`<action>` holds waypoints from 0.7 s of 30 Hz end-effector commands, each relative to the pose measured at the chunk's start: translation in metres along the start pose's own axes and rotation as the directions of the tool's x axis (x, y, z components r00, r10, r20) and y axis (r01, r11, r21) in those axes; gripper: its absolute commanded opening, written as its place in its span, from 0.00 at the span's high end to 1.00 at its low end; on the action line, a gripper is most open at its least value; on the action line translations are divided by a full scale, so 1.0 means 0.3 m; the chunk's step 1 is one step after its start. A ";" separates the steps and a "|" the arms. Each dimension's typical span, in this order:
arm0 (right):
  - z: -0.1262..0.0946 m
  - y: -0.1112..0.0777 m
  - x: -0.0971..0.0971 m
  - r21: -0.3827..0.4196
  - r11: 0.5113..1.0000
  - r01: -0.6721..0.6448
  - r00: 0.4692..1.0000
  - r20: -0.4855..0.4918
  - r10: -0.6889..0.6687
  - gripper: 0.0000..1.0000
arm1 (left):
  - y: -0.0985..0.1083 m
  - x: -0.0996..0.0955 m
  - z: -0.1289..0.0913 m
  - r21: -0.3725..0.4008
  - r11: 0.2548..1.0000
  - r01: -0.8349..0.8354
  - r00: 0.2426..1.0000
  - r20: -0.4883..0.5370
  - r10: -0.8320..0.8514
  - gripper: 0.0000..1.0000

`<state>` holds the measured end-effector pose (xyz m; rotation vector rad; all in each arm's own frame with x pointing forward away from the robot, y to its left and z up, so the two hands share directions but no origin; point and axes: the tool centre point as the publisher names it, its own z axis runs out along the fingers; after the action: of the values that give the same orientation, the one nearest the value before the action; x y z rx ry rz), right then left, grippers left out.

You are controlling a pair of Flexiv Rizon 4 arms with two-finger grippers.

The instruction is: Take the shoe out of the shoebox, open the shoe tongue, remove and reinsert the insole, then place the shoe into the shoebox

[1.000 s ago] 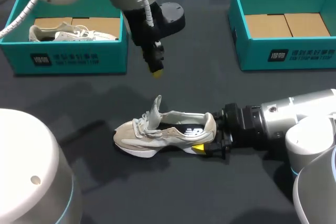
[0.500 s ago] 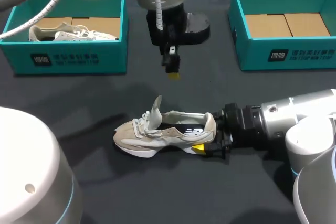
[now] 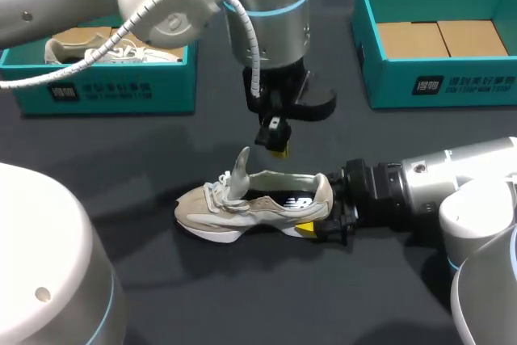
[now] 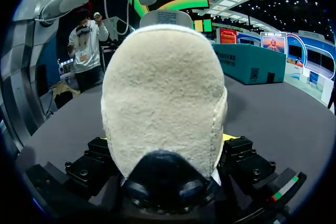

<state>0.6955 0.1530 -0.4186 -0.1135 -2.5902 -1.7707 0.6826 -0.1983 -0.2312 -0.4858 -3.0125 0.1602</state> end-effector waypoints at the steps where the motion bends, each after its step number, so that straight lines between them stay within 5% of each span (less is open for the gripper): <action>1: 0.006 -0.006 -0.002 0.003 1.000 -0.001 1.000 0.001 0.001 1.00 | 0.003 0.005 0.017 0.003 1.000 0.000 1.000 0.004 0.000 1.00; 5: 0.006 -0.006 -0.002 0.003 1.000 -0.001 1.000 0.001 0.001 1.00 | 0.003 0.005 0.017 0.003 1.000 0.000 1.000 0.004 0.000 1.00; 13: 0.006 -0.006 -0.002 0.003 1.000 -0.001 1.000 0.001 0.001 1.00 | -0.037 -0.026 0.242 -0.014 1.000 0.027 0.992 -0.125 -0.029 1.00; 21: 0.006 -0.006 -0.002 0.003 1.000 -0.001 1.000 0.001 0.001 1.00 | -0.037 -0.026 0.242 -0.014 1.000 0.027 0.992 -0.125 -0.029 1.00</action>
<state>0.6955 0.1530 -0.4186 -0.1135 -2.5902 -1.7708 0.6780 -0.2142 -0.3024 -0.4364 -2.9015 0.1163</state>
